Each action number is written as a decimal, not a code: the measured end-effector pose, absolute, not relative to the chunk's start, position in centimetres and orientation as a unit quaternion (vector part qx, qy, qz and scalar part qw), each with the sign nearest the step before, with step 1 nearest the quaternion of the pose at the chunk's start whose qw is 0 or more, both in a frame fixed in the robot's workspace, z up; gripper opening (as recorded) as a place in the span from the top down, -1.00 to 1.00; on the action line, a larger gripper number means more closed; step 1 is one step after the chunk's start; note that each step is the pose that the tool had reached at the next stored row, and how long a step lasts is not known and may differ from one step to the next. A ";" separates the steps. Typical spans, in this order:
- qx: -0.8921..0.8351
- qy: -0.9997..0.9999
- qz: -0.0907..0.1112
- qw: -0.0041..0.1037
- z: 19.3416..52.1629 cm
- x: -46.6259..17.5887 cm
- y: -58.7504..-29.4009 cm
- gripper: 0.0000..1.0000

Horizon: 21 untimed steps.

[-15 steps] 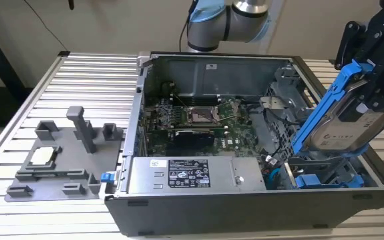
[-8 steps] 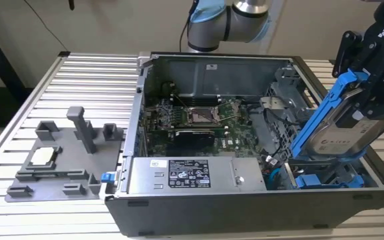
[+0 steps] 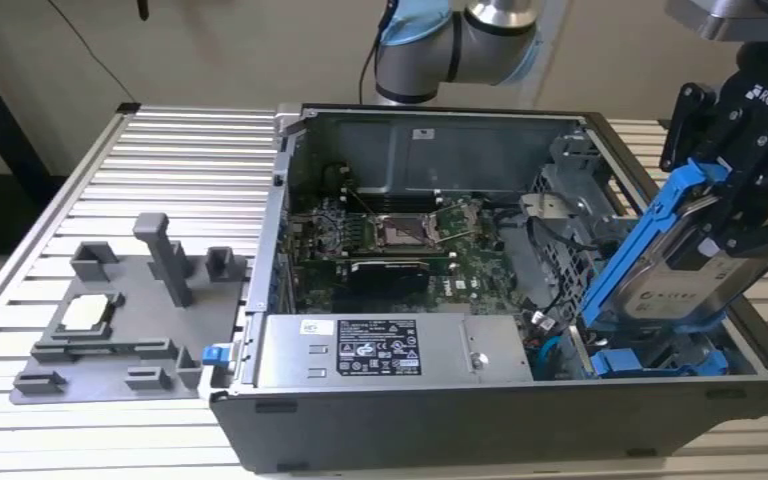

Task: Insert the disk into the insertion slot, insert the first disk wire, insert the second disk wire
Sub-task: 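Insert the disk into the insertion slot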

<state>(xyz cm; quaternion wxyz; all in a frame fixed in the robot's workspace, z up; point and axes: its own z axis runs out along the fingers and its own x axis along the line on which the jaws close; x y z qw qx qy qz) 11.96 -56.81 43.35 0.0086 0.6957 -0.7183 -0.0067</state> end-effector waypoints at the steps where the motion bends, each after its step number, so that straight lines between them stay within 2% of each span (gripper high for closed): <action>1: 0.696 -0.718 -0.007 0.008 43.2 12.0 -56.8 0.35; 21: 0.698 -0.716 -0.006 0.008 40.0 12.5 -56.9 0.35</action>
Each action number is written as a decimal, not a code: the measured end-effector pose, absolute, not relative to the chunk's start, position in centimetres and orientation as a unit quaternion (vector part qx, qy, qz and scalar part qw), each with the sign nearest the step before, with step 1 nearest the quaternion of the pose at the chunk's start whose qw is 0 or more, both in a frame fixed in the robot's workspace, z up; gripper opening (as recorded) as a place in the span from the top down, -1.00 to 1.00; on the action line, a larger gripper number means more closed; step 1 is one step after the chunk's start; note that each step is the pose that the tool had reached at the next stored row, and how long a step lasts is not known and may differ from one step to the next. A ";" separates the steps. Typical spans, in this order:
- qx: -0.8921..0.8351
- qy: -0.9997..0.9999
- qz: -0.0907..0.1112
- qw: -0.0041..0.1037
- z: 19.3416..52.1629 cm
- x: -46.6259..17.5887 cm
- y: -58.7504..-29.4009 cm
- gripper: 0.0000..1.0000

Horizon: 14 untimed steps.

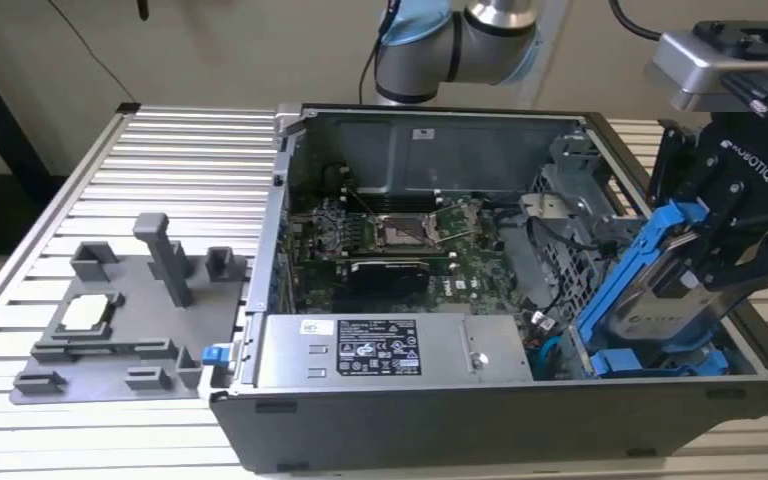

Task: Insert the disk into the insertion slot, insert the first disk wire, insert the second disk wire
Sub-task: 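Insert the disk into the insertion slot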

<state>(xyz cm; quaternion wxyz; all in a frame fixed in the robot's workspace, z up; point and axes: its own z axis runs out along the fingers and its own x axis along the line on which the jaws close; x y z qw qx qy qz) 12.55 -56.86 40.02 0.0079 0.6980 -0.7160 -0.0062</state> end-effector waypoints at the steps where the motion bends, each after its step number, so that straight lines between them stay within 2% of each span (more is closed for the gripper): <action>1: 0.698 -0.716 -0.006 0.008 39.8 12.6 -56.9 0.35; 14: 0.705 -0.709 -0.006 0.008 37.6 12.7 -56.9 0.35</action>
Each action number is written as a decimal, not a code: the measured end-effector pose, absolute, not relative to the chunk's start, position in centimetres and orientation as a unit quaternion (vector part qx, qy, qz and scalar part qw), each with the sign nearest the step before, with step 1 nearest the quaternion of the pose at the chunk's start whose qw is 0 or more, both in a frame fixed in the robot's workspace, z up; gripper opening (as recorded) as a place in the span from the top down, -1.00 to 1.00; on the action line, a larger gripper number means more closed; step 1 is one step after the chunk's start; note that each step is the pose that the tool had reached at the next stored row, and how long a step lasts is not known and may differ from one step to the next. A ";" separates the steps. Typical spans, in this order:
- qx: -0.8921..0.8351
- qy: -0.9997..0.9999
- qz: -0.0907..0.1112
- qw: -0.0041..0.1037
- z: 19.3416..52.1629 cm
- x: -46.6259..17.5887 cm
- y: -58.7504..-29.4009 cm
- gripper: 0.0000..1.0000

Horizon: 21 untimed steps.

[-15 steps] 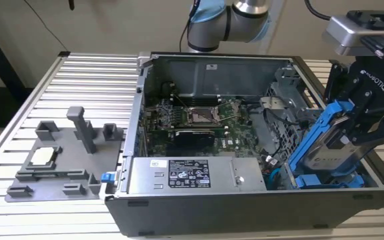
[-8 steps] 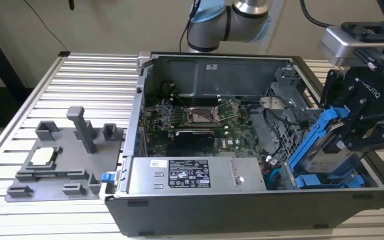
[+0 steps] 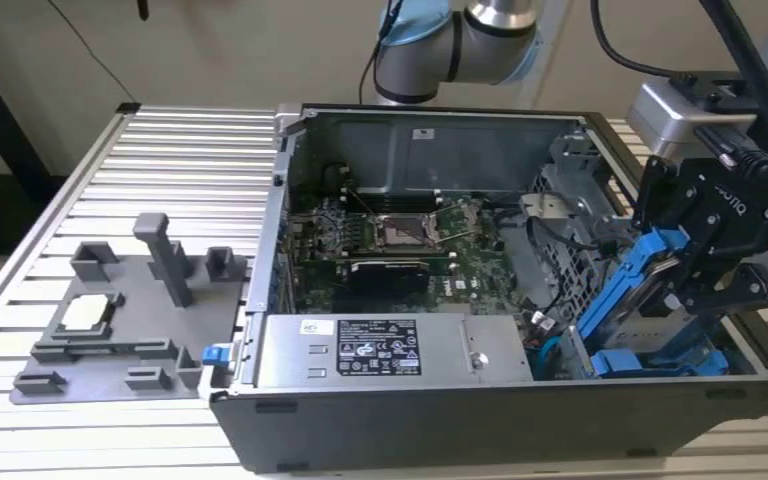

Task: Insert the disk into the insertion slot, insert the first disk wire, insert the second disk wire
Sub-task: 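Insert the disk into the insertion slot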

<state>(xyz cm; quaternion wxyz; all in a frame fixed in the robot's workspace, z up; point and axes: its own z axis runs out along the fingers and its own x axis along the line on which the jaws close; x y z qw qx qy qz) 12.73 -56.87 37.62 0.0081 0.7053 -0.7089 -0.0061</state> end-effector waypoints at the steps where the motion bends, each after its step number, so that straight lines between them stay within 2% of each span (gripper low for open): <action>1: 0.706 -0.708 -0.006 0.008 37.5 12.7 -56.9 0.35; 7: 0.707 -0.708 -0.006 0.009 37.2 12.8 -56.9 0.33; 8: 0.707 -0.708 -0.006 0.009 37.2 12.8 -56.9 0.19; 15: 0.707 -0.708 -0.006 0.008 37.6 12.7 -56.8 0.19; 21: 0.707 -0.708 -0.002 0.002 37.6 12.6 -56.8 0.19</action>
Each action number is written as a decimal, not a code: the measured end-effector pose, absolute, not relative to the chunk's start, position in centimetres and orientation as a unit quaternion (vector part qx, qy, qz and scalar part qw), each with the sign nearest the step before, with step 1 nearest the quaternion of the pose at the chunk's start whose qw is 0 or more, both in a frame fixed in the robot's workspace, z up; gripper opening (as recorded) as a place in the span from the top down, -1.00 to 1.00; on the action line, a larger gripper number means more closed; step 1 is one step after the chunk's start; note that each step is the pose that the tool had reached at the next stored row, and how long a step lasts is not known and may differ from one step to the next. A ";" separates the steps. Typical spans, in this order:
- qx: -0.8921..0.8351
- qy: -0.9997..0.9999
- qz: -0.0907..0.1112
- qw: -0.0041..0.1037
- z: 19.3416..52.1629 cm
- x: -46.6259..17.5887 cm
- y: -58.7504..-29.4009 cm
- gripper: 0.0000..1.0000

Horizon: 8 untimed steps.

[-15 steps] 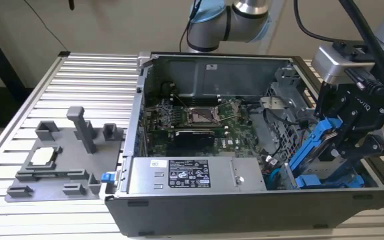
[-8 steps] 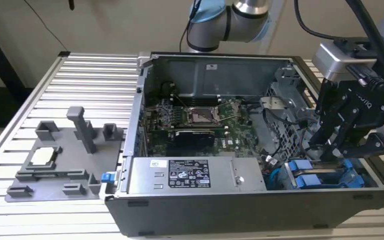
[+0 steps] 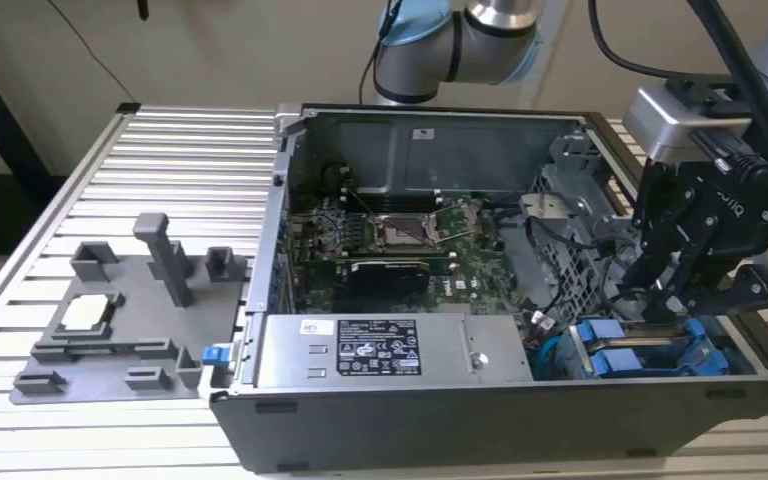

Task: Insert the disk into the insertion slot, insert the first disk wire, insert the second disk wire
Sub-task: 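Insert the disk into the insertion slot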

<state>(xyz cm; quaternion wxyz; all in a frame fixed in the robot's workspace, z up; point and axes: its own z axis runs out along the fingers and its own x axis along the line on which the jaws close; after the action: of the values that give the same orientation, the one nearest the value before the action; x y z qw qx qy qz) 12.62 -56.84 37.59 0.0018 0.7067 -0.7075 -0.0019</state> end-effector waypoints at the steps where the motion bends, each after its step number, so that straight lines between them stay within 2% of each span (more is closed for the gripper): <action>1: 0.707 -0.708 -0.002 0.002 37.6 12.6 -56.8 0.19; 8: 0.707 -0.708 -0.002 0.002 37.6 12.6 -56.8 0.19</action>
<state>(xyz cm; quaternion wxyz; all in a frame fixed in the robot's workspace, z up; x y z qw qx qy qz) 12.61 -56.84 37.59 0.0016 0.7066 -0.7076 -0.0017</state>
